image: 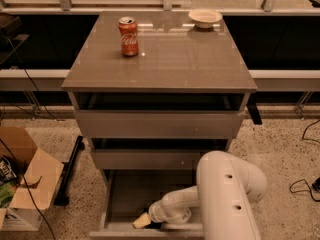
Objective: Pick sponge from bottom drawer and place on counter
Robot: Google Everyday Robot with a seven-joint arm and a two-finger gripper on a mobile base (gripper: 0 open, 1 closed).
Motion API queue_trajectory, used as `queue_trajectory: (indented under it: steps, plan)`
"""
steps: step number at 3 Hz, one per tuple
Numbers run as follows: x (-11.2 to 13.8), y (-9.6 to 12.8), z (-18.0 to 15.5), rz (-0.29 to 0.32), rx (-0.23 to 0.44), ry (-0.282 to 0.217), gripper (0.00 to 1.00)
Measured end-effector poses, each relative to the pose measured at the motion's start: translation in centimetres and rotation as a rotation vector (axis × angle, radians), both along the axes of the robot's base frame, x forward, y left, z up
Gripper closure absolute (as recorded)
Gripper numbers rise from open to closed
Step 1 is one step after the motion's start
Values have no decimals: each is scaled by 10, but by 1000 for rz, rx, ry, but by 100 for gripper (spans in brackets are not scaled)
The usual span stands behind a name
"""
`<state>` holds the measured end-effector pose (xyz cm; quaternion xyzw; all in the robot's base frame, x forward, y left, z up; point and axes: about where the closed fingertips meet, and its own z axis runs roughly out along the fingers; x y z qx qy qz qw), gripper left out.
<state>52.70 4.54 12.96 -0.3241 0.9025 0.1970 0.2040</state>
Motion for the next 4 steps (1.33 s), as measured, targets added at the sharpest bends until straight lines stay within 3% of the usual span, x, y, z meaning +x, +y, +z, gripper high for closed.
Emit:
queue_trajectory:
  steps: [3,4]
  plan:
    - [-11,-1,-16,-23,-26,25,72]
    - [-8,-1,-2,-50,44,-10,96]
